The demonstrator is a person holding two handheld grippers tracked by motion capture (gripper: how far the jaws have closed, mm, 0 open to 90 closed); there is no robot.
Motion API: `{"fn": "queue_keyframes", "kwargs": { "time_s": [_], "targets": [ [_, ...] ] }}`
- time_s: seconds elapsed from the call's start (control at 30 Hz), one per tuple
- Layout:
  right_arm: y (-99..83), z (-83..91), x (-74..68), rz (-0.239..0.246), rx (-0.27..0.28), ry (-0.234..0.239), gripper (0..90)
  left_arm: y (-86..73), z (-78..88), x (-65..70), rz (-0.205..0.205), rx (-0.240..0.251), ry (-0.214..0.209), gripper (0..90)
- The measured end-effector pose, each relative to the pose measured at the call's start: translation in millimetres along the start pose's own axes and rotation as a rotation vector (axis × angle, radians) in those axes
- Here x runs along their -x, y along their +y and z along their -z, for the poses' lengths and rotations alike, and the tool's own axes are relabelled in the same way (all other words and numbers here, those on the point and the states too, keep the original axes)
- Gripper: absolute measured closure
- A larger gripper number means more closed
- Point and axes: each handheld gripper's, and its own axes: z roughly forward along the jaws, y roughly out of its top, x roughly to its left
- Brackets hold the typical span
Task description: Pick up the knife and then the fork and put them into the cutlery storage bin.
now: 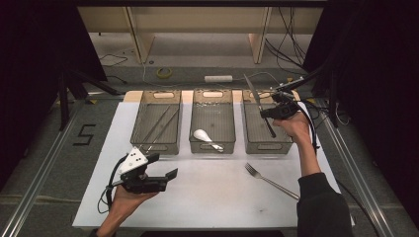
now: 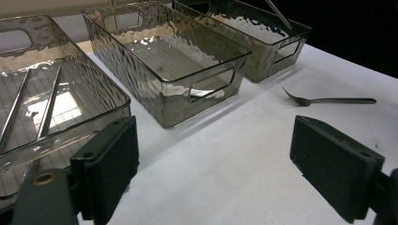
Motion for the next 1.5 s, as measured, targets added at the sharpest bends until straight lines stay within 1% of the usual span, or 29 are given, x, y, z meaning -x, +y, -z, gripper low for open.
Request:
{"fn": "queue_keyframes", "kwargs": {
  "time_s": [0.07, 0.23, 0.43, 0.7, 0.8, 0.9, 0.97, 1.07, 1.2, 1.3, 1.37, 1.4, 1.43, 1.5],
  "targets": [
    [-1.5, -3.2, 0.8, -0.003, 0.005, -0.015, 80.6, 0.2, 0.4, 0.0, 0.001, 0.002, 0.001, 15.3],
    [-8.4, -14.0, 2.9, -0.018, -0.012, -0.019, 80.6, 0.3, 0.9, -0.3, 0.003, 0.006, -0.001, 15.3],
    [-17.5, -25.6, 6.6, -0.051, -0.034, -0.028, 80.5, 0.3, 1.2, -0.5, 0.002, 0.011, 0.001, 15.3],
    [-24.3, -36.4, 7.8, -0.077, -0.059, -0.033, 80.5, 0.4, 1.5, -0.2, 0.0, 0.013, 0.001, 15.3],
    [-26.4, -41.2, 7.8, -0.07, -0.074, -0.037, 80.4, 0.4, 1.7, -0.1, 0.0, 0.013, 0.002, 15.3],
    [-28.6, -43.8, 7.8, -0.082, -0.079, -0.038, 80.4, 0.3, 1.4, -0.4, 0.0, 0.012, 0.002, 15.3],
    [-29.6, -45.8, 7.9, -0.075, -0.084, -0.043, 80.4, 0.4, 1.3, -0.2, -0.001, 0.012, 0.002, 15.2],
    [-31.4, -48.9, 8.0, -0.085, -0.093, -0.045, 80.3, 0.3, 1.3, -0.1, -0.002, 0.012, 0.002, 15.2],
    [-33.2, -53.1, 6.6, -0.095, -0.115, -0.046, 80.2, 0.4, 1.5, -0.3, -0.001, 0.012, 0.002, 15.2],
    [-34.2, -55.6, 5.9, -0.1, -0.135, -0.032, 79.8, 0.3, 1.5, -0.3, -0.001, 0.012, 0.002, 15.2],
    [-34.5, -56.9, 4.9, -0.094, -0.151, -0.042, 78.2, 0.3, 1.4, -0.2, -0.002, 0.012, 0.003, 15.2],
    [-34.4, -56.6, 5.0, -0.1, -0.149, -0.033, 76.1, 0.4, 1.5, -0.1, -0.003, 0.012, 0.003, 15.2],
    [-33.9, -55.0, 5.7, -0.107, -0.131, -0.016, 73.8, 0.4, 1.5, -0.1, -0.003, 0.012, 0.003, 15.2],
    [-31.0, -48.9, 5.4, -0.109, -0.1, -0.015, 69.2, 0.4, 1.4, -0.2, -0.002, 0.012, 0.003, 15.2]
  ]
}}
